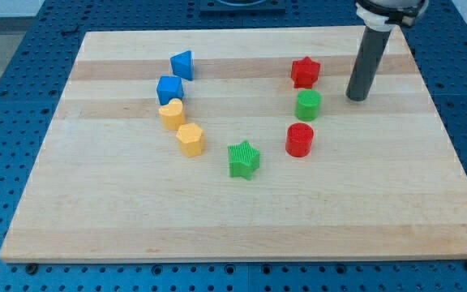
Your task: Point at the center right
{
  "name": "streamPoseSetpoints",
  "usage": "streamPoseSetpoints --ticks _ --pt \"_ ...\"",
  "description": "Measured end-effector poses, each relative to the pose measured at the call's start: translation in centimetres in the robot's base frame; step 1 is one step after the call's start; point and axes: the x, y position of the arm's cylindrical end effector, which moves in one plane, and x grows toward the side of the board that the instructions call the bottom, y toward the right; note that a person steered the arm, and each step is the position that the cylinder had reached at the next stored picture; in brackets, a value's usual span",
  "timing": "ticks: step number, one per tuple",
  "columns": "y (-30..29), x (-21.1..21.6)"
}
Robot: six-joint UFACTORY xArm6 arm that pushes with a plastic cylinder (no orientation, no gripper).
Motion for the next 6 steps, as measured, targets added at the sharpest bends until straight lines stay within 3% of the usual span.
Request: streamPoseSetpoints --ticks 1,3,4,5,6 --pt "0.0 0.0" --pt "-2.0 -5.0" --pt "-0.3 -5.9" --pt "6.0 -5.9" --pt "9.8 -2.9"
